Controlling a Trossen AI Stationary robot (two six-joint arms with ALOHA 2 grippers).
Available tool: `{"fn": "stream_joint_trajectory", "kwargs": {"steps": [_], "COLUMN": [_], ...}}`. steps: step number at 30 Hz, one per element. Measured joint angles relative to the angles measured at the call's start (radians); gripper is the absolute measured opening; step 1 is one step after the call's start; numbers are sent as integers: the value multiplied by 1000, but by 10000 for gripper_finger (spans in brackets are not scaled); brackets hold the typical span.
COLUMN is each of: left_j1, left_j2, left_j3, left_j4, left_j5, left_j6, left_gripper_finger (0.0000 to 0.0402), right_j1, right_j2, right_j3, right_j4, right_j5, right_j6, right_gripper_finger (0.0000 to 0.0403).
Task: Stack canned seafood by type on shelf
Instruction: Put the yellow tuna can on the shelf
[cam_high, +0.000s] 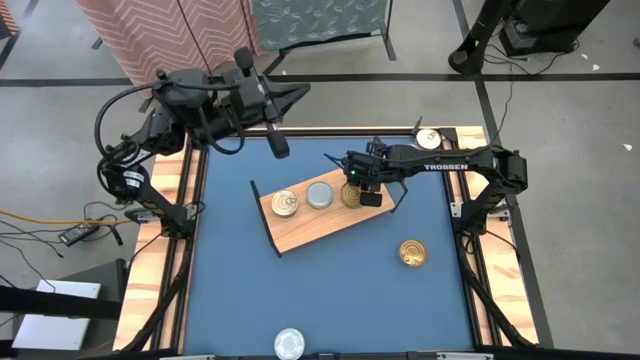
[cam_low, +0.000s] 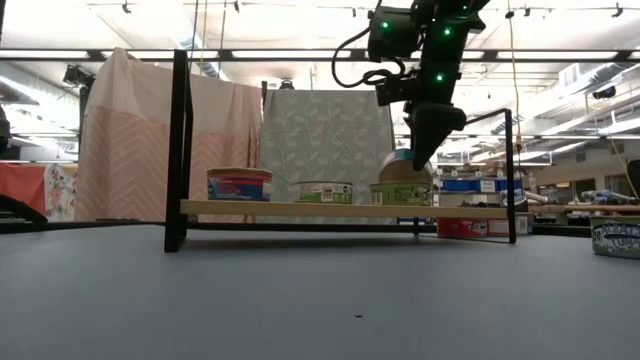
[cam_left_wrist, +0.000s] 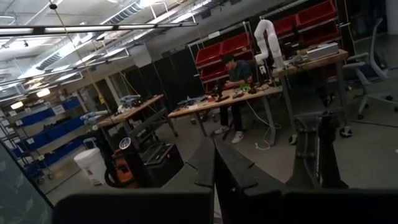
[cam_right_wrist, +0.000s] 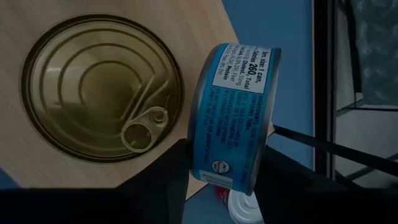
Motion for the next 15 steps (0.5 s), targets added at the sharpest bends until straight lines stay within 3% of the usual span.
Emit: {"fn": "stream_joint_trajectory", "kwargs": {"steps": [15], "left_j1": [-36], "left_j2": [0], "left_j3": [0], "left_j4": [-23], "left_j5": [0], "left_j6": [0], "left_gripper_finger": [6], "right_j1": [4], "right_j2": [0], "right_j3": [0], "right_j4": [0], "right_j5": [-129], "right_j6": [10], "right_gripper_finger": [171]}}
